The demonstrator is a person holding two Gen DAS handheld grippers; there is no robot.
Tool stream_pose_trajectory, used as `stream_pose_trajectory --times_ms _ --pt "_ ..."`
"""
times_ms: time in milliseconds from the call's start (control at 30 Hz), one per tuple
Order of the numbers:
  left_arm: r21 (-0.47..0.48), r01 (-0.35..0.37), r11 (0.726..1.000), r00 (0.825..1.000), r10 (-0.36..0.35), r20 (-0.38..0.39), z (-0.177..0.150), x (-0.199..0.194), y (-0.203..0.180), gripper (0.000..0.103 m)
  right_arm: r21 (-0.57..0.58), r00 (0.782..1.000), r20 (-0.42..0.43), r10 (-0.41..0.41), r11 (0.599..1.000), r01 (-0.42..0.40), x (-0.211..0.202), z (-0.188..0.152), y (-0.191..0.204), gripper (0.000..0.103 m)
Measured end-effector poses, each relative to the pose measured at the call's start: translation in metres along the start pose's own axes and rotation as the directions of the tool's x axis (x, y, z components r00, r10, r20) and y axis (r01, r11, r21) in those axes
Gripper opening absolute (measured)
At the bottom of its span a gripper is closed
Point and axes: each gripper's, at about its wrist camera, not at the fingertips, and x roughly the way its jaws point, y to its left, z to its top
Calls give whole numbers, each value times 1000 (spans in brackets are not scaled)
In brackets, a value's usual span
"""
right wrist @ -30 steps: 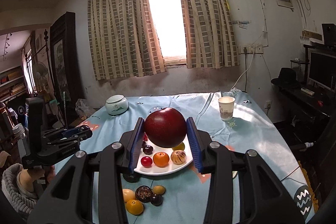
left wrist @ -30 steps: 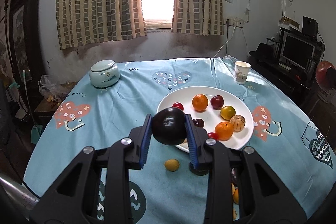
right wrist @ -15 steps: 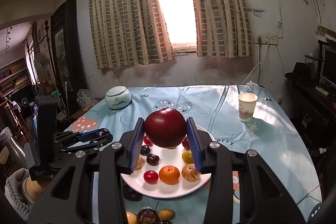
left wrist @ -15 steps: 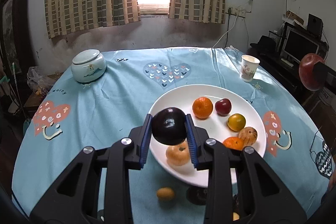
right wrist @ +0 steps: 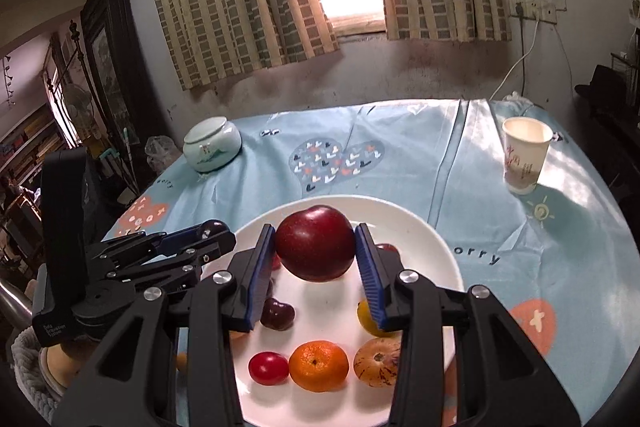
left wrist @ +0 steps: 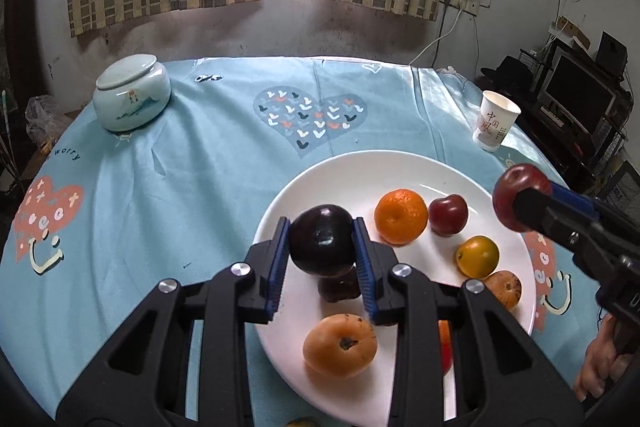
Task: Organize fruits
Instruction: 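Carry the dark plum and red apple over the white plate with both tools, then open both tools to release the plum and apple onto the plate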
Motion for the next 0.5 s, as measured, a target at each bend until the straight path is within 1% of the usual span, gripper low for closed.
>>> stream_pose_trajectory --times_ms 167,267,500 --pt "-25 7 1000 1000 -8 -29 -3 9 10 32 -27 998 -58 -6 1000 4 20 -15 8 41" --pt "-20 -2 1000 999 1 -41 -6 13 9 32 -32 997 -78 -7 999 5 26 -20 7 41" --pt "-32 3 999 996 -6 -91 -12 28 13 32 -36 993 -118 -12 999 8 37 -27 5 41"
